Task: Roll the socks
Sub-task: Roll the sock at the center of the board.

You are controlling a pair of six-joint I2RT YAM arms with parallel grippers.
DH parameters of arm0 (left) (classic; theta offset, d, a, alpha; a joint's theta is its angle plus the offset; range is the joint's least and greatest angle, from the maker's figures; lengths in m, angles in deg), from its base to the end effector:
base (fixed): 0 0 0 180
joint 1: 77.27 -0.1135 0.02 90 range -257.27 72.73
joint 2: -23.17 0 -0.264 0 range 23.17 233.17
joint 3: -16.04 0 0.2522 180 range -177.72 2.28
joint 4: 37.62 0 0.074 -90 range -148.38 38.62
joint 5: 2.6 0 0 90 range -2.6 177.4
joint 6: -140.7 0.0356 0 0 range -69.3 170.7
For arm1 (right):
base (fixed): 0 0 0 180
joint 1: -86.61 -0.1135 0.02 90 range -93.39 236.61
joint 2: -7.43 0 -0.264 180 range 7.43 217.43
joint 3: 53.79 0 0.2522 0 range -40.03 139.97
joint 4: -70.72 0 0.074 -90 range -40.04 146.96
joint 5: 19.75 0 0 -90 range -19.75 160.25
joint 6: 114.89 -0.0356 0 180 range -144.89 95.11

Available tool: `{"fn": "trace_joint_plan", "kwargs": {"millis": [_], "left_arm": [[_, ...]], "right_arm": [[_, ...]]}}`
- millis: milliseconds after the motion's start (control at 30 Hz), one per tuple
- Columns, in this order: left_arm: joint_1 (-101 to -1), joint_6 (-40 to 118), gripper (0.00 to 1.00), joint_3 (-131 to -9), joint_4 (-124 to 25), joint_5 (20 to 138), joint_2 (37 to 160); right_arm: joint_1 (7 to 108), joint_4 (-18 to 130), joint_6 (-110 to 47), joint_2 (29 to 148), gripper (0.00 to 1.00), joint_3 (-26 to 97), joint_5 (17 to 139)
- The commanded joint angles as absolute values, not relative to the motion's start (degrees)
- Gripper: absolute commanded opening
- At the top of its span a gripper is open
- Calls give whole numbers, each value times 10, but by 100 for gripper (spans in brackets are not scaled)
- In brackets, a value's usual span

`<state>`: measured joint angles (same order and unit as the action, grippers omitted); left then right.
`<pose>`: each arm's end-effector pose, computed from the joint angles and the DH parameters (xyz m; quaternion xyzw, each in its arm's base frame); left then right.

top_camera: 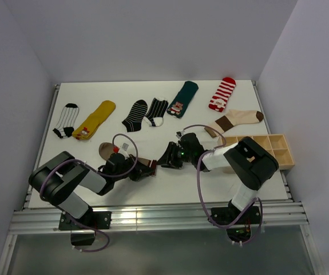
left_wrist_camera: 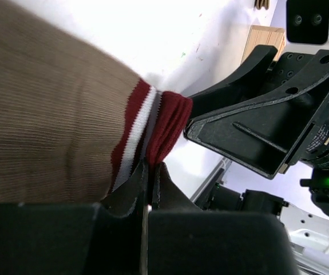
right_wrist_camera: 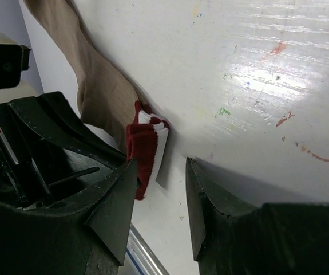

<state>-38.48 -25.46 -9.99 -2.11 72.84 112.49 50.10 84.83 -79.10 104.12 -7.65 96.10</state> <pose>0.1707 -0.1487 0.1016 -0.2101 0.8255 -0.4905 0.1841 0.2289 0.1888 0.1180 0.0343 0.8753 0.4528 0.1665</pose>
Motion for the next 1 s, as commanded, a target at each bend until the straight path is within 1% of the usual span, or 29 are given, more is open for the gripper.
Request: {"fn": "trace_joint_plan", "kwargs": {"millis": [0, 333, 567, 700, 733, 800, 833, 900, 967], "left_arm": [[-391, -284, 0, -90, 67, 700, 1151], [-401, -309, 0, -79, 133, 682, 1200], [-401, -302, 0, -85, 117, 682, 1200], [-401, -301, 0, -89, 117, 678, 1206], [-401, -301, 0, -90, 119, 676, 1211], [-401, -302, 0, -90, 123, 673, 1215], [-401, -302, 0, -90, 124, 671, 1217], [-401, -301, 1, -91, 122, 670, 1221], [-401, -298, 4, -95, 116, 668, 1219]], "right_arm": [[496, 886, -794, 1058, 47, -58, 975], [490, 860, -788, 1098, 44, -32, 979], [486, 831, -782, 1117, 39, -15, 979], [484, 825, -778, 1119, 31, -8, 984], [484, 819, -774, 1119, 25, -5, 984], [484, 806, -764, 1115, 17, 0, 980], [484, 799, -759, 1112, 9, 5, 978], [484, 767, -740, 1101, 2, 13, 963], [484, 728, -729, 1093, 0, 26, 951]]}}
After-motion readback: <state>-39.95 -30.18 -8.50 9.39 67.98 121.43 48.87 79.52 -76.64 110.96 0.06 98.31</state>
